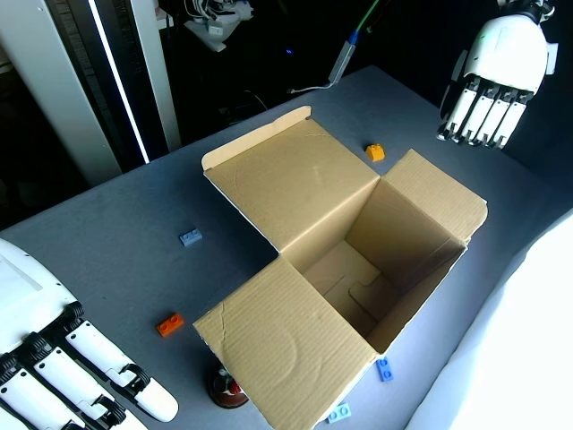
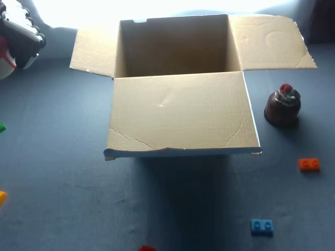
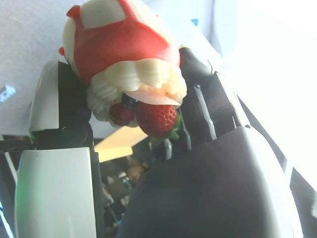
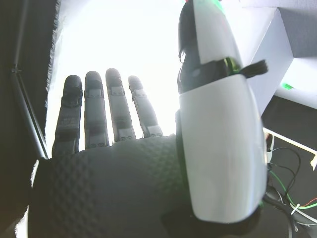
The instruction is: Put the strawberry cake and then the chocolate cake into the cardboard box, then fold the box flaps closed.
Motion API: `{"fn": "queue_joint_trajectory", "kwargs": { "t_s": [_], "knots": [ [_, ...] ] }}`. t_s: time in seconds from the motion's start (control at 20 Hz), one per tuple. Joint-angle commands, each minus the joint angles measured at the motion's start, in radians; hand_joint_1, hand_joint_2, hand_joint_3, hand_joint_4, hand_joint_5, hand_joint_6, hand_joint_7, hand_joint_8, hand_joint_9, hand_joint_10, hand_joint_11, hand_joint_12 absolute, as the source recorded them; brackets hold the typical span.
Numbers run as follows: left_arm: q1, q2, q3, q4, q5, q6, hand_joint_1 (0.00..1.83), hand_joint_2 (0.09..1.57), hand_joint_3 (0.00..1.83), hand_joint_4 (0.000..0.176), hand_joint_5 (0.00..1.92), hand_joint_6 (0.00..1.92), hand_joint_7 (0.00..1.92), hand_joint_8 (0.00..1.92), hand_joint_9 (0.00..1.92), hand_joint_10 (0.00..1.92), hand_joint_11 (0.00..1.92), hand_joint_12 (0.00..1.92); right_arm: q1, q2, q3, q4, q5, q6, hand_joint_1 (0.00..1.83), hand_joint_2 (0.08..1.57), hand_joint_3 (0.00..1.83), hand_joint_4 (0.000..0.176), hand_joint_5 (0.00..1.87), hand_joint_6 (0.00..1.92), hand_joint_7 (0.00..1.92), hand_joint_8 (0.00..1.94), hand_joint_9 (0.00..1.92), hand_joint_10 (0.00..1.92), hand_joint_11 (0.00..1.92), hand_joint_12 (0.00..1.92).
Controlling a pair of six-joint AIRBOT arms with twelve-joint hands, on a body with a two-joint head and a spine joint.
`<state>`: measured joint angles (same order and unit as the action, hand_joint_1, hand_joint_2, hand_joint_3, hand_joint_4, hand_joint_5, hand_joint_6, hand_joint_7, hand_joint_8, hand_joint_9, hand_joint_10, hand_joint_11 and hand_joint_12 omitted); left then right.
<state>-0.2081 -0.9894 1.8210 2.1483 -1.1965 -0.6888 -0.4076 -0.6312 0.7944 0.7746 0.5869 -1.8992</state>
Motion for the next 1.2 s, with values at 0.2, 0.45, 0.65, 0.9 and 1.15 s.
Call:
{"fn": "queue_joint_trajectory", "kwargs": {
  "t_s": [0.2,0.45,0.65,0.9,1.15],
  "knots": [
    [-0.013,-0.019,0.025,-0.142,0.033,0.021,1.45,1.30,0.00,0.000,0.37,1.37,0.51,1.62,0.60,1.73,0.38,1.90,0.004,0.013,0.002,-0.028,0.116,-0.007,1.00,1.03,0.00,0.000,0.03,0.00,0.12,0.00,0.10,0.00,0.00,0.16],
    [-0.018,-0.038,-0.003,-0.174,0.032,0.042,1.45,1.29,0.00,0.000,0.37,1.43,0.51,1.62,0.61,1.71,0.40,1.92,0.004,0.012,0.002,-0.028,0.115,-0.007,1.01,1.02,0.00,0.000,0.05,0.00,0.11,0.00,0.10,0.00,0.00,0.18],
    [-0.043,-0.078,0.012,-0.164,0.033,0.042,1.45,1.30,0.00,0.000,0.35,1.46,0.50,1.64,0.58,1.74,0.38,1.92,0.004,0.012,0.002,-0.028,0.114,-0.007,1.02,1.02,0.00,0.000,0.05,0.00,0.12,0.00,0.11,0.00,0.00,0.21],
    [-0.071,-0.131,0.033,-0.140,0.036,0.042,1.27,1.34,0.01,0.000,0.53,1.63,0.52,1.64,0.56,1.75,0.36,1.92,0.004,0.012,0.002,-0.028,0.116,-0.011,0.98,1.05,0.01,0.000,0.04,0.00,0.10,0.00,0.11,0.00,0.00,0.31],
    [-0.077,-0.156,-0.001,-0.124,0.047,0.041,1.13,1.32,0.01,0.004,0.63,1.51,0.59,1.64,0.45,1.76,0.35,1.92,0.005,0.012,0.002,-0.028,0.117,-0.011,0.97,1.05,0.00,0.000,0.04,0.00,0.11,0.00,0.11,0.00,0.00,0.31]
  ]
}}
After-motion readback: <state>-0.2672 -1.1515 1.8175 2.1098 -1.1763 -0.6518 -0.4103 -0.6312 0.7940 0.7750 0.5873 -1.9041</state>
